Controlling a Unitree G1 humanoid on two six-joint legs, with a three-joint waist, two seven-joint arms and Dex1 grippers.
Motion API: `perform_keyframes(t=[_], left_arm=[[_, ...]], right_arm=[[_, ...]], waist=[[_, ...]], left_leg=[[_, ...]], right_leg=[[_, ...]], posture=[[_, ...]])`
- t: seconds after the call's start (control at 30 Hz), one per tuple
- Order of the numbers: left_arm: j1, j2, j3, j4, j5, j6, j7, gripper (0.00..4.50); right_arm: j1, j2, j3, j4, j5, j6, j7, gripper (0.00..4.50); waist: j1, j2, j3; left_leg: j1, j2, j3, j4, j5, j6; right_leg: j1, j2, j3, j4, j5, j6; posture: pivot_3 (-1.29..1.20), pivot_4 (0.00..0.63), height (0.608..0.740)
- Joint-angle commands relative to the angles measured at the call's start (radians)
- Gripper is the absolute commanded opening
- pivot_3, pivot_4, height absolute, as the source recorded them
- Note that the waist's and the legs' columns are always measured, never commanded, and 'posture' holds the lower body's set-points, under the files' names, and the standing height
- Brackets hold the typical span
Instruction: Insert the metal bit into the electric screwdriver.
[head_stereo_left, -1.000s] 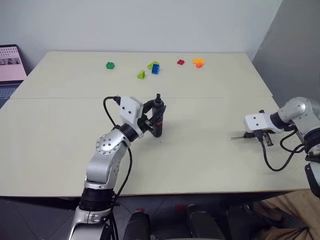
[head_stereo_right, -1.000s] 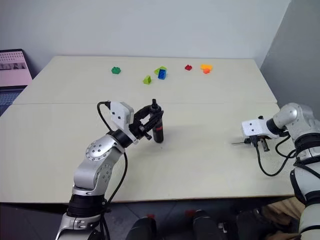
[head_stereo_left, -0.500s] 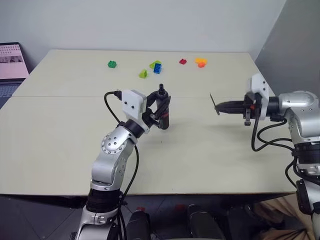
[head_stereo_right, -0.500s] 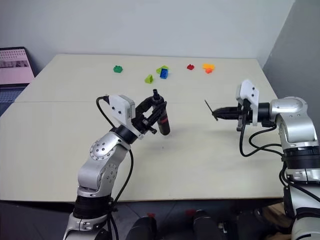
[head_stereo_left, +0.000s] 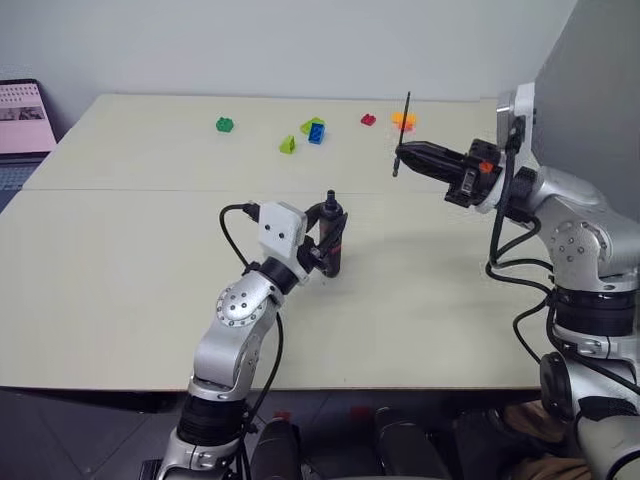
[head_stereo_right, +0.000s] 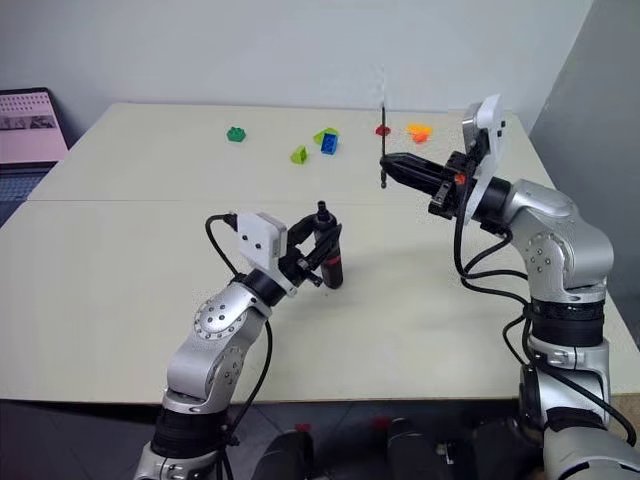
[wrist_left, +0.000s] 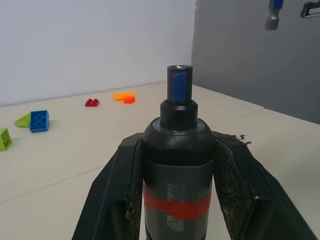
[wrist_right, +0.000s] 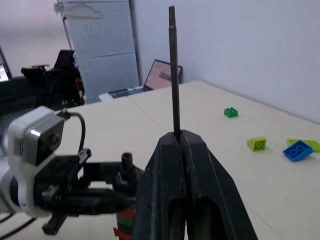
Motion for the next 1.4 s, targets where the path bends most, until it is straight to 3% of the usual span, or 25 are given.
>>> perform_keyframes(t=[0.03,0.5,1.4], left_arm=[[-0.008,-0.015,0.002,-0.027,0.009,-0.027,0.021,1.61],[0.01,-0.034,-0.026,-0.034,0.047,-0.034,0.057,1.61],[-0.005,-0.021,-0.021,-0.012,0.052,-0.035,0.045,1.61]], right_arm=[[-0.027,0.011,-0.007,-0.042,0.033,-0.014,-0.026,0.0],[-0.037,0.144,0.134,-0.104,-0.061,-0.09,-0.181,0.0],[0.002,0.193,0.207,-0.167,-0.063,-0.027,-0.252,0.0]], waist=[[0.0,0.0,0.0],[0.0,0.0,0.0],[0.0,0.0,0.0]], left_leg=[[0.0,0.0,0.0,0.0,0.0,0.0],[-0.001,0.0,-0.001,-0.001,0.0,0.0],[-0.001,0.0,-0.001,-0.005,0.0,0.0]], right_leg=[[0.0,0.0,0.0,0.0,0.0,0.0],[-0.001,0.0,-0.001,-0.001,-0.002,0.004],[-0.003,0.0,-0.001,-0.002,-0.002,0.004]], posture=[[0.0,0.15,0.74],[0.0,0.15,0.74],[0.0,0.15,0.74]])
